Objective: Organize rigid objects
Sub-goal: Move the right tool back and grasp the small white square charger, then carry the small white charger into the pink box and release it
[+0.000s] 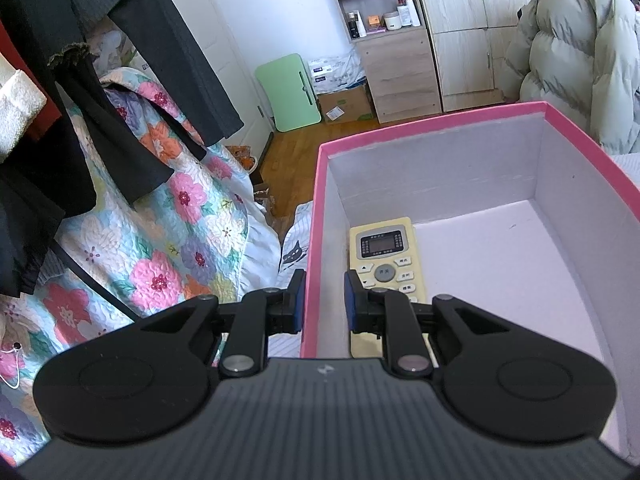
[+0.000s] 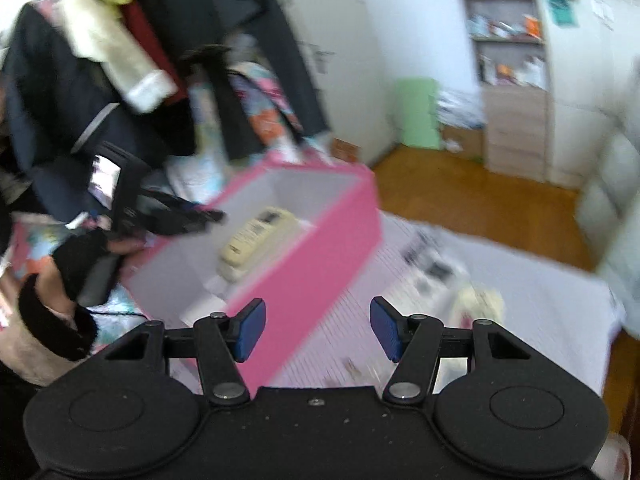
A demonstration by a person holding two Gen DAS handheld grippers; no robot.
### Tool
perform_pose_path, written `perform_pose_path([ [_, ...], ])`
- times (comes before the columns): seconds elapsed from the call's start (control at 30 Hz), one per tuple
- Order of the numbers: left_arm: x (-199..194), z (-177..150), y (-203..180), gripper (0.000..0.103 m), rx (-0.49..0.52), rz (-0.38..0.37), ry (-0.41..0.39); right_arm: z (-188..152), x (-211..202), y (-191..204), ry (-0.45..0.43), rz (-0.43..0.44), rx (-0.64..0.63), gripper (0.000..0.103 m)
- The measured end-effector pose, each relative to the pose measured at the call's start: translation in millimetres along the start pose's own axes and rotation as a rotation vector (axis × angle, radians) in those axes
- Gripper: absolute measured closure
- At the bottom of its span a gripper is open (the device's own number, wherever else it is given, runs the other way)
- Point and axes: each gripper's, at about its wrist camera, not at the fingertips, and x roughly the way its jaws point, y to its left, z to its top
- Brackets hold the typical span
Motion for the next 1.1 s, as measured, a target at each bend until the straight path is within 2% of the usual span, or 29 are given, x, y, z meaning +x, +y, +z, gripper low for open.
perform_pose_path([
  [0.17, -0.3, -0.4, -2.8, 0.086, 0.010, 0.012, 0.004, -36.0, 3.1, -15.4, -0.014, -0.174, 0.112, 0.039],
  [0.27, 0.2, -0.5, -3.3, 0.087, 0.017, 0.026, 0.008, -48.7, 10.4, -20.6, -0.026, -0.241, 0.155, 0.039],
  [0.67, 1.6, -0.8, -5.5, 0.091, 0.019, 0.051, 0.015, -85.2, 49.3, -23.9, 0.036, -0.372, 0.117, 0.035],
  [0.77, 1.5, -1.2, -5.6, 0.091, 0.018, 0.050, 0.016, -88.4, 52.9, -22.6, 0.042, -0.379, 0.100, 0.035],
  [0.83, 1.4, -1.2, -5.4, 0.091, 0.017, 0.050, 0.016, -90.6, 54.7, -19.1, 0.038, -0.384, 0.079, 0.041],
  [1.1, 1.3, -1.2, -5.5, 0.091, 0.015, 0.047, 0.015, -95.9, 49.9, -3.1, 0.009, -0.390, 0.038, 0.042],
])
